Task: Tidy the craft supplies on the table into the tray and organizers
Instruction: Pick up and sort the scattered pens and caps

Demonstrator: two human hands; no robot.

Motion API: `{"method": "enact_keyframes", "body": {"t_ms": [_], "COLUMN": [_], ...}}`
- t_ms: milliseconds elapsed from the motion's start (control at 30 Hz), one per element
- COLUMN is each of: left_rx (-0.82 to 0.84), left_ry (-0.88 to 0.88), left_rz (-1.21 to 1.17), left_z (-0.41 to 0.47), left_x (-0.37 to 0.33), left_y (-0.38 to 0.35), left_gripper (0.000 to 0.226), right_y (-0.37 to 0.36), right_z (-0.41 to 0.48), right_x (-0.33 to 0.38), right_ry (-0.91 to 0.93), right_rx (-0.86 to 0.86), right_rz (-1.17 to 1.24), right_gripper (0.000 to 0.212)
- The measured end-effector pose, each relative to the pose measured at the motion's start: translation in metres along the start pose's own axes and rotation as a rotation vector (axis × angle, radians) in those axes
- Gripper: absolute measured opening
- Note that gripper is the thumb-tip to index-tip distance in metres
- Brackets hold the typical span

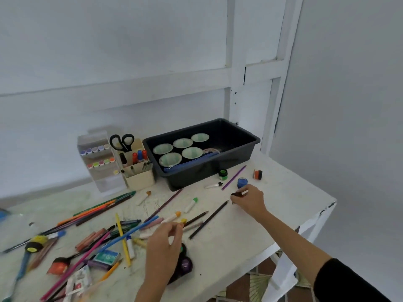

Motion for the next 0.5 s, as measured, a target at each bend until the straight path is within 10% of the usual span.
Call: {"method": "enact_keyframes", "body": {"t_ms": [300, 500], "left_rx": [-0.178, -0.354], "left_ry": [0.185, 0.237], "left_rz": [0.11, 0.287], "left_z": [-0.02, -0.059], "left_x": [0.063, 0.091], "left_y": [0.098, 0.147], "left_gripper": [0.005, 0.006], "right_y": [-0.068, -0.104], "right_z": [-0.128, -0.189], "right_x": [0.09, 0.101], "right_ry": [0.225, 0.518], "right_rx": [0.563, 0.642], "right_rz": [0.2, 0.012], "right_gripper": [0.031, 0.037]}}
Point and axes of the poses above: each hand's wrist, its own z-axis towards the middle knuckle, its own y-axis out of the back of the hand, x = y × z, the point moved 6 cm from there along z, towards the middle knuckle, and after that the axes turned 6 degrees about -x, right-handed, at the moved point
